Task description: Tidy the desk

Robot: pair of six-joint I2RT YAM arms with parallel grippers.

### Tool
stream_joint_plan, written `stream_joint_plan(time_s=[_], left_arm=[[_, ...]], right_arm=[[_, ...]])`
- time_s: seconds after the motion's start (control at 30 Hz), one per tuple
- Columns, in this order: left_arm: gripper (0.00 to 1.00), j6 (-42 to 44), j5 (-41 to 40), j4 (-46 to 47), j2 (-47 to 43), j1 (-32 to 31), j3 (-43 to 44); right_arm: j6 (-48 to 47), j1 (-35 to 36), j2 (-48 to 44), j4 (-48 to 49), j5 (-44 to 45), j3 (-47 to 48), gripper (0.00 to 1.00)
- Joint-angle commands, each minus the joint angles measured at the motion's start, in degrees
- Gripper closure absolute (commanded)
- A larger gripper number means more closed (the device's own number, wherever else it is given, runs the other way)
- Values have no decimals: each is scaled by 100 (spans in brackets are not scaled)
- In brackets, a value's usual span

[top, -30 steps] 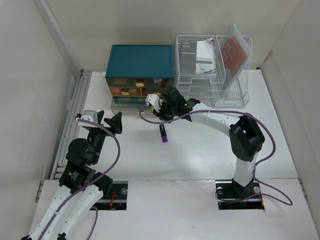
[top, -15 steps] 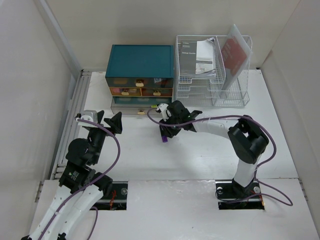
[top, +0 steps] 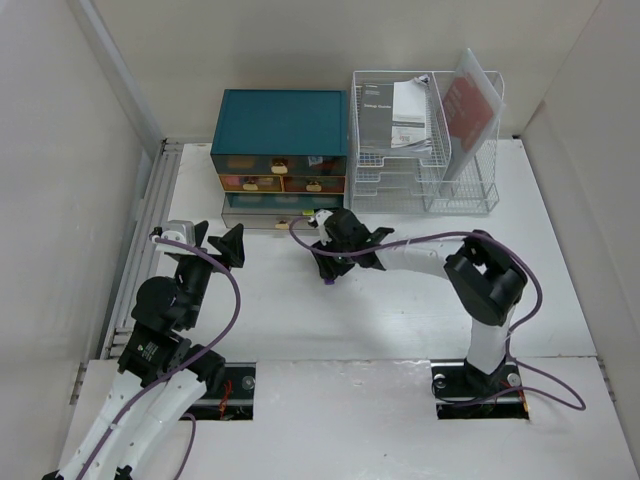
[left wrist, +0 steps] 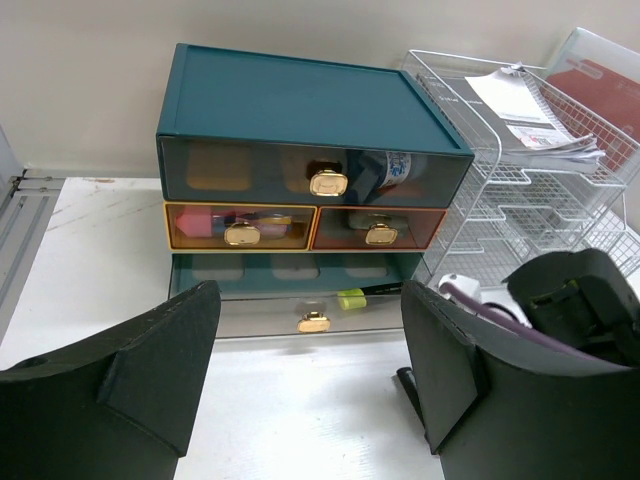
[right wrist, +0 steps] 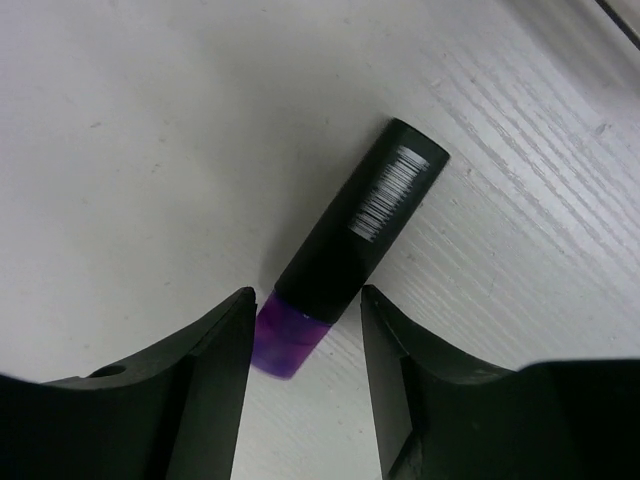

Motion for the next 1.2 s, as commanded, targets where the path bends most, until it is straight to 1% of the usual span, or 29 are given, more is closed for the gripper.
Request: stream_joint_plan(time_s=[0.0,0.03,0.2,0.27,0.4,0.5,0.53,0.57,0.73,0.77,0.87,0.9,0.93,1.0,1.07,1.17], left_arm=[[30,64,-15,209,-39,-16,-9],[30,64,-15,209,-39,-16,-9],[30,64,-15,209,-144,-16,-9],[30,64,-15,209,-145,-16,-9],[30,64,-67,209,-145,-16,-9],[30,64,-68,209,-145,-16,-9],[30,64,-68,209,-145,-16,-9],[30,64,-68,209,-197,-16,-9],[30,64,-68,209,-198,-16,-9],[30,64,-68,209,-198,-16,-9],[30,64,-68,209,-198,-16,-9],[30,64,-68,209,-198,-16,-9],[30,64,-68,209,-198,-16,-9],[30,64,-68,209,-198,-16,-9],[30,64,-68,209,-198,-16,-9],[30,64,-68,209,-198,-16,-9]], right_arm=[[240,194,132,237,667,236,48],[240,195,132,237,765,236,46],[293,195,193,298,1109,236,46],[293,256,194,298,1267,236,50],[118,318,246,351,1530,236,79],[47,432,246,351,1715,236,89],[-58,485,246,351,1716,236,97],[-59,485,246,351,1716,236,100],[-568,547,-104,351,1786,351,100],[-777,547,-349,412,1786,420,100],[-1244,547,-658,412,1260,701,100],[-1724,547,-781,325,1058,789,100],[-1972,547,-782,238,743,894,100],[-2429,547,-843,1,609,1245,100],[-2695,547,-791,-53,678,1440,100],[-3169,547,-466,-53,1204,1835,100]])
